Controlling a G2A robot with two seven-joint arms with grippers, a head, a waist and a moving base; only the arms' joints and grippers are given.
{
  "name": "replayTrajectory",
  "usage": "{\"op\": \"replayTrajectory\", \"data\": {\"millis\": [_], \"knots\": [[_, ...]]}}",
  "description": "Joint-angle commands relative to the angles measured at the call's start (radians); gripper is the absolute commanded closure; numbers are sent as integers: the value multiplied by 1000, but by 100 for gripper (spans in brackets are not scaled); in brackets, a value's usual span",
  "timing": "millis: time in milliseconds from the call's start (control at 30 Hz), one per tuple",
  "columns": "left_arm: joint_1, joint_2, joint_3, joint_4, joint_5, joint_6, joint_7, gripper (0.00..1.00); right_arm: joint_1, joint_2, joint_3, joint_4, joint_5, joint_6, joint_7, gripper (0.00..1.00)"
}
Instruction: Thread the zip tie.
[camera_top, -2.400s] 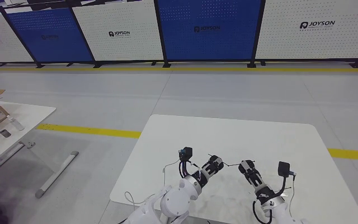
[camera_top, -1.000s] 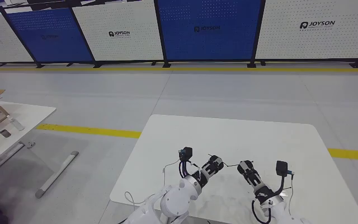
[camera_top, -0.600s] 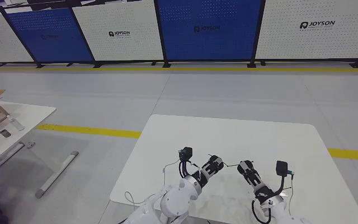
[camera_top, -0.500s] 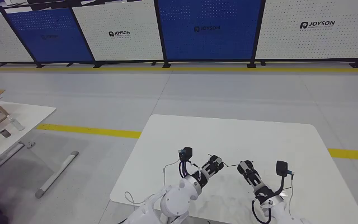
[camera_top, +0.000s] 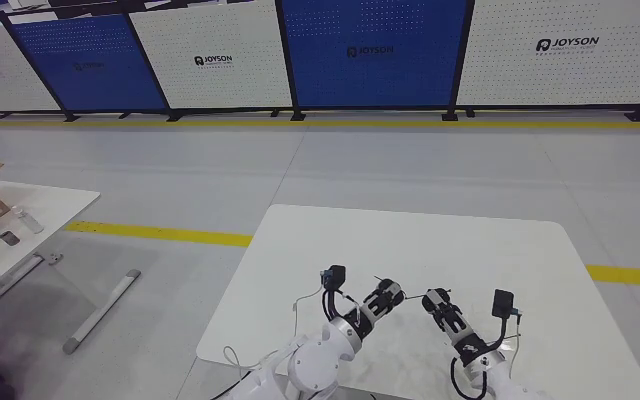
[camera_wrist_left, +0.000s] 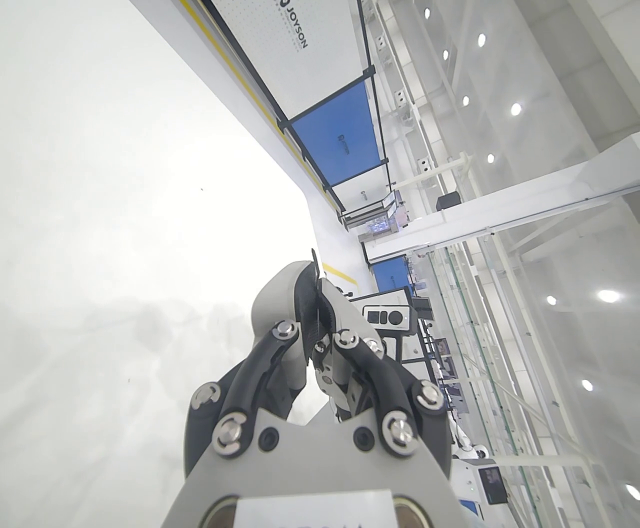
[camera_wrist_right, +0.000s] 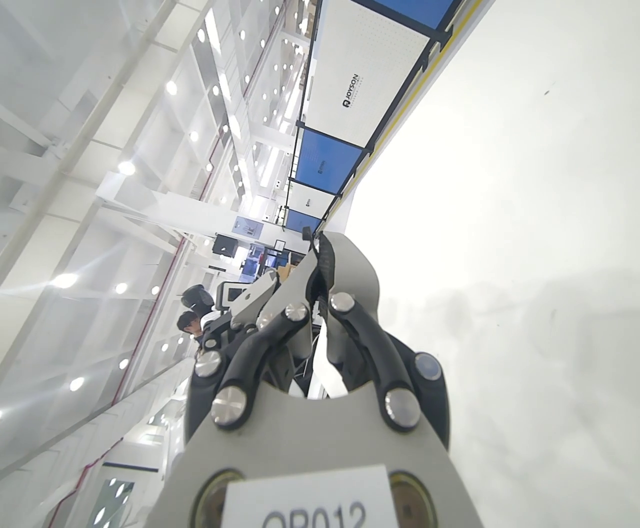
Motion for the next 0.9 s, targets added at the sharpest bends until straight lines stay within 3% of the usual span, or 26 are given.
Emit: {"op": "replayTrajectory", "data": {"millis": [0, 333, 533, 867], "knots": [[0, 0, 0, 1, 1, 0, 0, 100, 0, 0, 0, 0, -1, 0, -1, 100], [0, 0, 0, 1, 1, 0, 0, 100, 0, -1, 0, 1, 3, 1, -5, 100], [6, -7, -1, 8, -17, -40, 38, 100, 6, -11, -6, 20, 71, -14, -40, 100], [18, -15, -7, 10, -45, -80, 51, 100, 21, -23, -27, 44, 104, -34, -44, 100]]}}
